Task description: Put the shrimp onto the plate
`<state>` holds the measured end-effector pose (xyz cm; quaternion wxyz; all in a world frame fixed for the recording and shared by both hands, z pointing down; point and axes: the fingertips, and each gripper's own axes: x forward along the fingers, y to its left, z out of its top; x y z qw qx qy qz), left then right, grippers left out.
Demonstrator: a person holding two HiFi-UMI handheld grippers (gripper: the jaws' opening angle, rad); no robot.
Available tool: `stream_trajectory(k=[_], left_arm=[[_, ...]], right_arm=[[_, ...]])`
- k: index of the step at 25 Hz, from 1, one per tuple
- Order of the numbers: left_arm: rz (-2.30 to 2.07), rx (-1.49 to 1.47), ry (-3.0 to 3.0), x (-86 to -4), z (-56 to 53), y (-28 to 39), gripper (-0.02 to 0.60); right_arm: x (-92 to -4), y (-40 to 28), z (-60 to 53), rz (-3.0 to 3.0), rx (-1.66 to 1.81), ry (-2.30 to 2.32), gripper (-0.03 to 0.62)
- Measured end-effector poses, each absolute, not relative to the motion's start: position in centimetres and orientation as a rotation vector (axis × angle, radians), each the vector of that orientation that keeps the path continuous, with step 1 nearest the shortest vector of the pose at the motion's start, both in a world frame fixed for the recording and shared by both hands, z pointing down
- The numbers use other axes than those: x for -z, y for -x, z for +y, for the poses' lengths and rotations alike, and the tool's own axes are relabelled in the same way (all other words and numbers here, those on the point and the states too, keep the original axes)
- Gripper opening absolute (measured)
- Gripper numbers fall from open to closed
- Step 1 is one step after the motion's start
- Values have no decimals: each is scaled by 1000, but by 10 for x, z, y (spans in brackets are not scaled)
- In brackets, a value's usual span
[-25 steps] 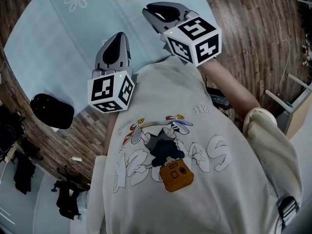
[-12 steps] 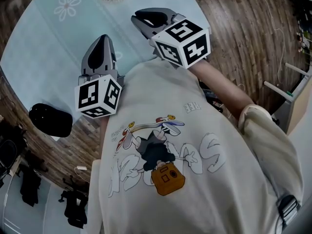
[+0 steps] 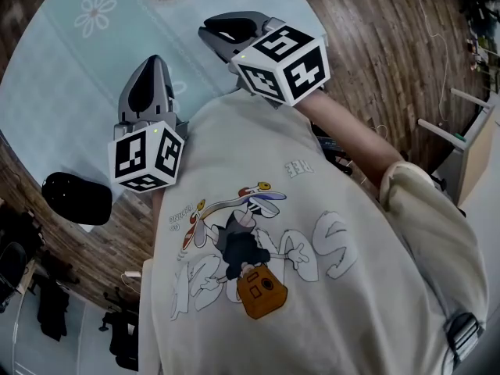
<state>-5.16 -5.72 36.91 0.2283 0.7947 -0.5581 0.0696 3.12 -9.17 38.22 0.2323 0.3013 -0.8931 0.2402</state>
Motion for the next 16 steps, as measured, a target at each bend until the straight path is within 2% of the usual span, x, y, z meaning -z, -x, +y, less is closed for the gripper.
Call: stream_trajectory(k=[16], left_arm=[[-1514, -188, -2197, -372, -57, 46, 8]], right_arm=[[-381, -42, -96, -2442, -680, -867, 64]])
